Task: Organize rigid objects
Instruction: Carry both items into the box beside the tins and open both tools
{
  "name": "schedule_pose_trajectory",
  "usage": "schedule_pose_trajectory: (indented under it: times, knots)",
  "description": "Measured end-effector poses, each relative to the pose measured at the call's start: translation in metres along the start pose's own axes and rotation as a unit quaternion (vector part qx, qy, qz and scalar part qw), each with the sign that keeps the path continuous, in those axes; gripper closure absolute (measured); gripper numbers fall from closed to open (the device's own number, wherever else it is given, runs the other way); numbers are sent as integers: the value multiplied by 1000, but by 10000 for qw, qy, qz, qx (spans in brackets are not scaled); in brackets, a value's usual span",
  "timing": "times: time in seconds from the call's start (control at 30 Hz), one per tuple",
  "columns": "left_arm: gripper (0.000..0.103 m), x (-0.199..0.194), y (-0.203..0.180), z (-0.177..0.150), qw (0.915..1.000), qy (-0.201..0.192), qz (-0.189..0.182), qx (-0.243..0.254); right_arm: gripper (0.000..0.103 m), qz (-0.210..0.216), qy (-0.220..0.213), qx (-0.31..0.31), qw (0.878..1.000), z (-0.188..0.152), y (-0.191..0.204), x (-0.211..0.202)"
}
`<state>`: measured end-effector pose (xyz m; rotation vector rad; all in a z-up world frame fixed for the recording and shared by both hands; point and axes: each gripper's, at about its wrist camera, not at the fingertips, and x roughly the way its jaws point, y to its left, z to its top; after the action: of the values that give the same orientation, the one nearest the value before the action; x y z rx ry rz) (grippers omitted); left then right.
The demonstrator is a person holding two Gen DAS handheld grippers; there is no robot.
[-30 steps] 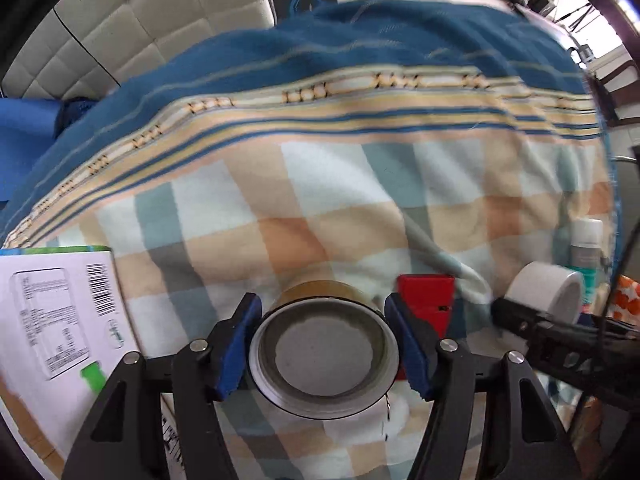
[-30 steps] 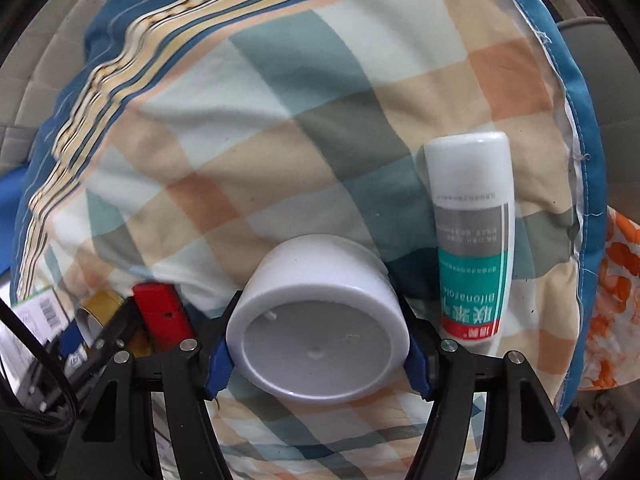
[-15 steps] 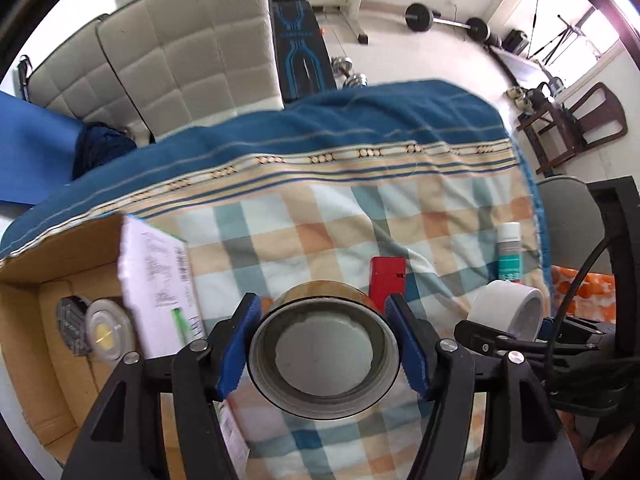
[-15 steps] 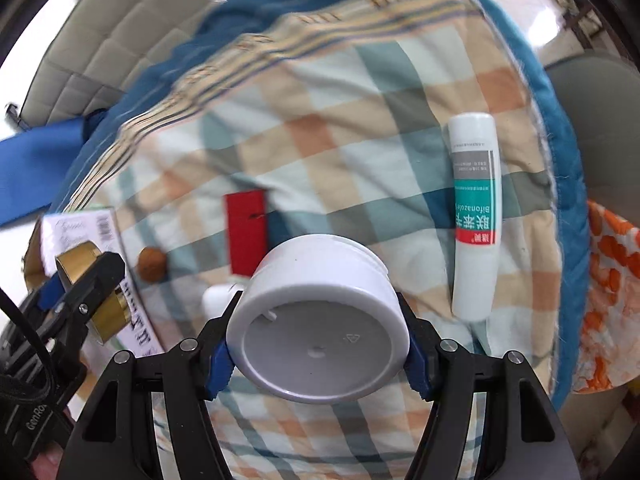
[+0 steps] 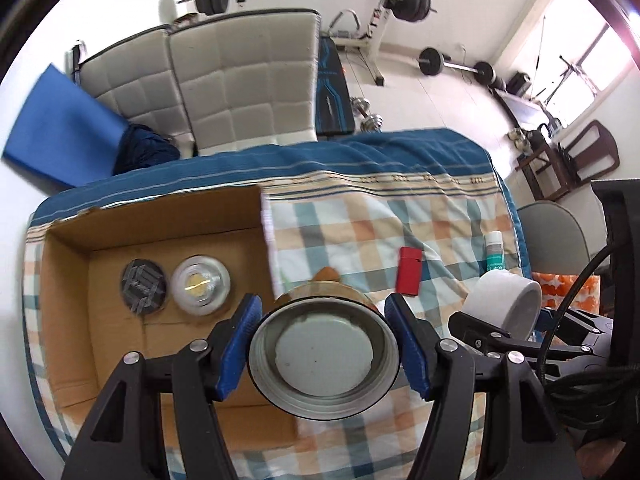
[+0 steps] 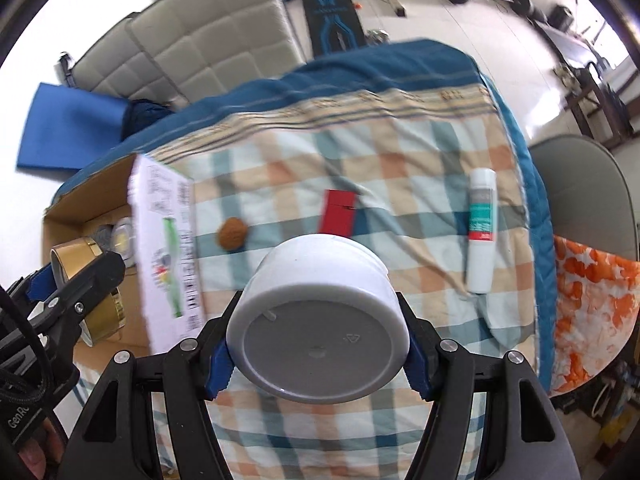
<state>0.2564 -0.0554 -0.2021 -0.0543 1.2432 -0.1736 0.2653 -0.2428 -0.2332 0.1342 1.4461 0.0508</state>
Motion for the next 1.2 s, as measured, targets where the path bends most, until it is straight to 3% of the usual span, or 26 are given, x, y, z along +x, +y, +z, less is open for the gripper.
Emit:
schedule_pose_trajectory:
  times: [0.17,0.3,0.6,0.83,1.0,1.2]
  knots:
    - [41,-27,40,-12,9994,-165,-68,-307,33,289,-105,-257,9992,-10,40,-18]
    - [41,-38,79,-23,9982,-207,80,-550,33,527,-96,-483,9974,-17,78,-23]
    - [41,-41,171,-41,9938,-106,449,-1011,33,780,358,-866,9925,-21,172,13]
    - [41,12,232,-43,9904,455,561,-1179,33,598,848,-934,9902,-20,228,75]
    - [41,66,272,-42,9837,964,592,-1400,33,448,1259,-803,9878,-18,246,126]
    - [41,116,288,-34,9790,1368,620,-1380,33,243,1628,-672,9841,-18,258,173]
